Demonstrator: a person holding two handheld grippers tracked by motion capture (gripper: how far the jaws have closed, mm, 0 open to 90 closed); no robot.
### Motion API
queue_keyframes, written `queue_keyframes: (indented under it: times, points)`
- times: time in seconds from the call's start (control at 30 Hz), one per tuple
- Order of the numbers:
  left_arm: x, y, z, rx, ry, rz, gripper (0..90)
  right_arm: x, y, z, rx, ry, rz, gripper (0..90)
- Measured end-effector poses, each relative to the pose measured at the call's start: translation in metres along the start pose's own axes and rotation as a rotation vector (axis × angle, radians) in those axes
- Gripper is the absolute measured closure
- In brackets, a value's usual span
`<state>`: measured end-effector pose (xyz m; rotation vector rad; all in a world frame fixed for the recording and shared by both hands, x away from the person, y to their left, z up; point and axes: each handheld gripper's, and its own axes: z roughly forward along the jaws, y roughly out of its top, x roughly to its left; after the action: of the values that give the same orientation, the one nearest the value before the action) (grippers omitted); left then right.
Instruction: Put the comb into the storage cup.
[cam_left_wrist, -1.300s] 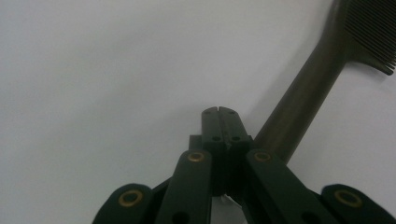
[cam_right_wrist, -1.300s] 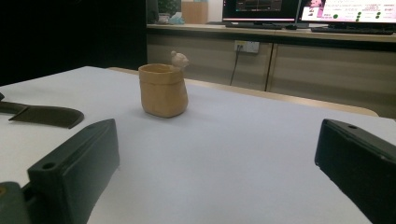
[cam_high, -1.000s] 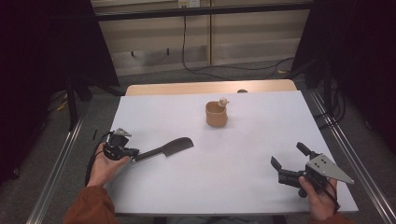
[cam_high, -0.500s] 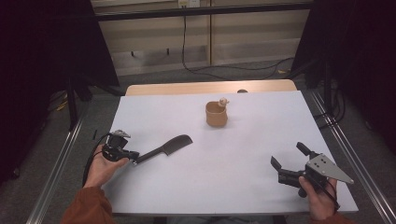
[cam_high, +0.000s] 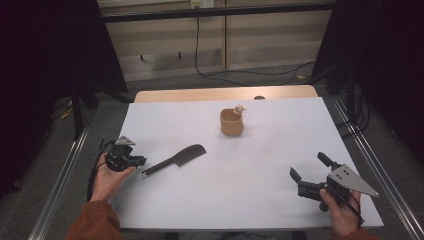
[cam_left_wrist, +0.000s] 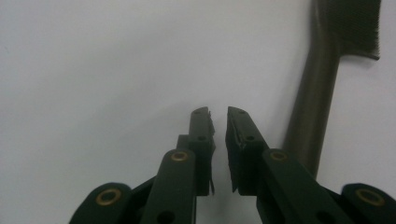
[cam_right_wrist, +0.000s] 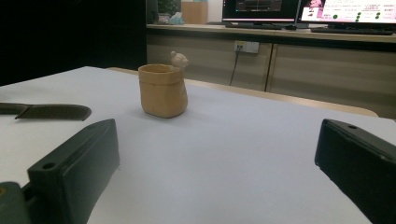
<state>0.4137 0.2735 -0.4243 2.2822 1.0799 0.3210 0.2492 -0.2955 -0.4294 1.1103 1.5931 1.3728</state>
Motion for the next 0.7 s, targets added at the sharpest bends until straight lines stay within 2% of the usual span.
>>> queue_keyframes:
  times: [0.03,0.07,0.13,0.17,0.23,0.27,0.3,0.33,0.37,0.43,0.47,0.57,0.6,0.67,0.7]
  points:
    - [0.0,0.0,-0.001,-0.011,0.002,0.002,78.9,0.0,0.0,0.0,0.0,0.0,0.0,0.0]
    - [0.0,0.001,-0.003,-0.033,0.023,0.018,72.8,0.0,0.0,0.0,-0.001,0.001,0.0,0.0]
    - [-0.001,0.001,-0.004,-0.04,0.027,0.021,70.8,0.0,0.0,0.0,0.0,0.001,0.001,0.0]
    - [-0.001,0.002,-0.005,-0.06,0.026,0.014,61.2,0.0,0.0,0.0,0.0,0.001,0.0,0.0]
    - [-0.002,0.003,-0.006,-0.061,0.029,0.013,52.9,0.0,0.0,0.0,0.0,0.002,-0.001,0.0]
    - [-0.003,0.004,-0.007,-0.09,0.048,0.006,45.5,0.0,0.0,0.0,0.001,0.003,-0.001,0.0]
    - [-0.003,0.004,-0.007,-0.09,0.048,0.006,37.2,0.0,0.0,0.0,0.001,0.003,-0.001,0.0]
    - [-0.003,0.005,-0.009,-0.106,0.059,-0.011,37.2,0.0,0.0,0.0,-0.001,0.003,0.0,0.0]
    - [-0.002,0.006,-0.012,-0.136,0.06,-0.028,20.8,0.0,0.0,0.0,0.0,0.004,0.0,0.0]
    - [-0.001,0.006,-0.014,-0.153,0.063,-0.033,18.1,0.0,0.0,0.0,0.0,0.005,0.001,0.0]
    - [0.0,0.006,-0.018,-0.187,0.057,-0.05,9.9,0.0,0.0,0.0,0.001,0.003,-0.001,0.0]
    - [0.001,0.005,-0.021,-0.209,0.048,-0.052,4.9,0.0,0.0,0.0,0.0,0.002,0.003,0.0]
    - [0.001,0.005,-0.023,-0.215,0.041,-0.032,4.9,0.0,0.0,0.0,-0.001,0.003,0.004,0.0]
    - [0.0,0.006,-0.025,-0.225,0.035,-0.027,4.6,0.0,0.0,0.0,0.001,0.003,0.005,0.0]
    - [-0.001,0.008,-0.026,-0.247,-0.001,-0.016,4.1,0.0,0.0,0.0,0.0,0.004,0.002,0.0]
